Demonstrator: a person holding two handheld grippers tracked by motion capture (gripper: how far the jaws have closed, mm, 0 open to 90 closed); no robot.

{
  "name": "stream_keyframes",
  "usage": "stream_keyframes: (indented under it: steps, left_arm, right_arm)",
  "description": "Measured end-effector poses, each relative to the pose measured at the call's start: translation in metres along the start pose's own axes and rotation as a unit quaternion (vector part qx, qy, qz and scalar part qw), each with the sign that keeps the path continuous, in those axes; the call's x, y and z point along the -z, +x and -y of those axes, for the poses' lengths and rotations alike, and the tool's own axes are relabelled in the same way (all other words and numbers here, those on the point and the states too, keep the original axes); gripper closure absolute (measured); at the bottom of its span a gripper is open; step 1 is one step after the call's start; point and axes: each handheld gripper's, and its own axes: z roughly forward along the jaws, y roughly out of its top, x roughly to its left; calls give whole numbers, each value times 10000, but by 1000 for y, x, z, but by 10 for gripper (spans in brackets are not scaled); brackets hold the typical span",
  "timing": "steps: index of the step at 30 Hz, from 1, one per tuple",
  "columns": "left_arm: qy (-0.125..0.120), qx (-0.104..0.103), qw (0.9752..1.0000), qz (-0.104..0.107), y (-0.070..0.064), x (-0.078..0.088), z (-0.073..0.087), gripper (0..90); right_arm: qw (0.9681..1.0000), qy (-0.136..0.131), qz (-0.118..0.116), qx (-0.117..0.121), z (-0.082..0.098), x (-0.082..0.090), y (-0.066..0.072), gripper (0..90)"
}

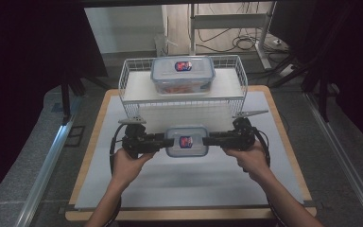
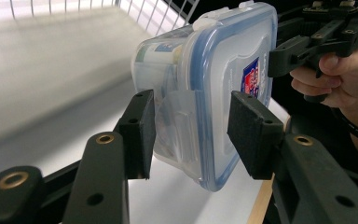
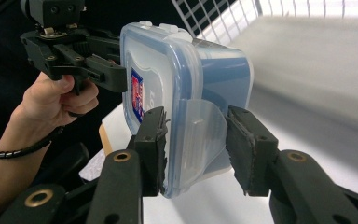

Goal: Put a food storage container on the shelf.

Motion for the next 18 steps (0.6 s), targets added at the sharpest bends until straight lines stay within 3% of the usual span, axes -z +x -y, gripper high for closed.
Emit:
stream_keyframes:
  steps: [18]
  left_arm:
    - [-284,-339,9989,-135,-11,32,-83,541]
  right_arm:
    - [9984,-489,-33,264,-82,22,14,574]
